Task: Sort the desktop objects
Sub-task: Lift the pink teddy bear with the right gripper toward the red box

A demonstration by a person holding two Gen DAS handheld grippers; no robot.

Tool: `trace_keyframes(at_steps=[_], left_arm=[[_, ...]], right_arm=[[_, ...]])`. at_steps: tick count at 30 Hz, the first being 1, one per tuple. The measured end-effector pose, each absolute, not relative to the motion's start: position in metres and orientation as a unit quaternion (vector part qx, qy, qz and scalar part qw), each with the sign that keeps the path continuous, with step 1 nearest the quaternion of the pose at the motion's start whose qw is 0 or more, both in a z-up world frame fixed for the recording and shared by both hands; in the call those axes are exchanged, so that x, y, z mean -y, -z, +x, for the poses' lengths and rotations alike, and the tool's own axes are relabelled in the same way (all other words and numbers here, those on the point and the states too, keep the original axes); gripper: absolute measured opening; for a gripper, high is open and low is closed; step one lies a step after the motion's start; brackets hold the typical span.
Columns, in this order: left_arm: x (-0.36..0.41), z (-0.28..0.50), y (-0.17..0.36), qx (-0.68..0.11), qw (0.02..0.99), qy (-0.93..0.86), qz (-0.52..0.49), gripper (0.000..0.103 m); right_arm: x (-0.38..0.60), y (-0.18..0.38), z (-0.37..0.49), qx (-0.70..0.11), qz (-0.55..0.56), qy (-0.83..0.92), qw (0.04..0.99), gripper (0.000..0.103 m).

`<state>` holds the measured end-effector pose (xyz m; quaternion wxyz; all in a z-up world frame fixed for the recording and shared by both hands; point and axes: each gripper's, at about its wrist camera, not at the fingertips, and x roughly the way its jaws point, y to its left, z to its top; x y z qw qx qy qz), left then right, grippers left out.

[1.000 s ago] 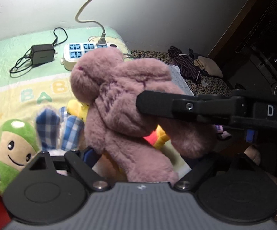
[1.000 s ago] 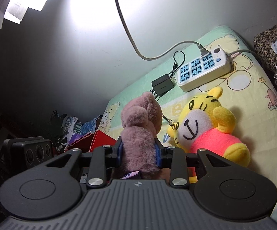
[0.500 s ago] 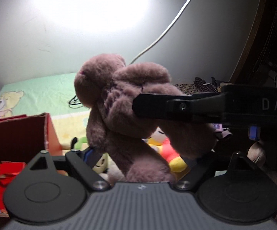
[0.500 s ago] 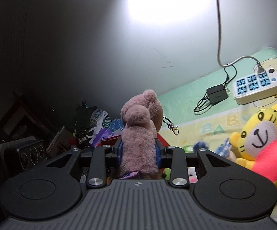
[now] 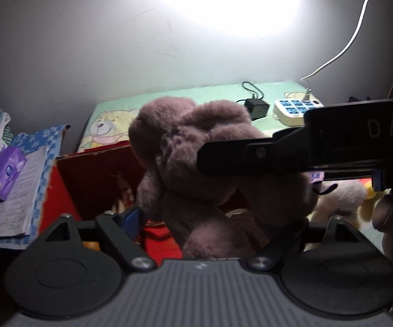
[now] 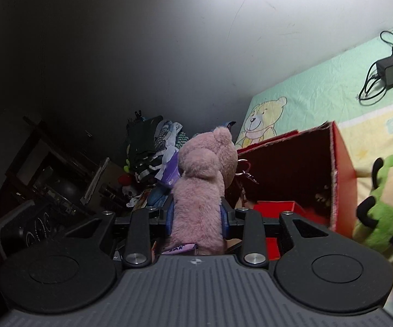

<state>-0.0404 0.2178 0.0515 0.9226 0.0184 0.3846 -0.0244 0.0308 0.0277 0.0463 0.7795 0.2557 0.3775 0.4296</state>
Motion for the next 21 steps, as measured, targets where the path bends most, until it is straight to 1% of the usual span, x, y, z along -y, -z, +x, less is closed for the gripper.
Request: trace_keyframes(at_steps=[6, 10, 15, 18, 21], left_arm=[[-0.259, -0.025, -0.029, -0.406, 0.912, -0.003, 0.051, 0.086], [-0.299, -0.018, -0.017, -0.431, 0.902, -0.009, 0.033, 0.086], [-0.317, -0.013, -0.004, -0.444, 0.895, -0.025, 0.037, 0.086], [-0.32, -0.017, -0.009, -0.441, 0.897, -0.022, 0.033, 0.086], [-0.32, -0.018, -0.008, -0.438, 0.898, -0.022, 0.045, 0.084]], right_arm=[[-0.085, -0.022, 0.033, -0.419, 0.275, -0.408, 0.763, 0.033], [-0.105, -0.004, 0.038, -0.436, 0.29, -0.384, 0.76, 0.033], [-0.118, 0.008, 0.042, -0.454, 0.294, -0.352, 0.764, 0.033], [-0.124, 0.014, 0.048, -0.469, 0.295, -0.339, 0.76, 0.033], [-0.129, 0.017, 0.049, -0.474, 0.292, -0.331, 0.762, 0.033]])
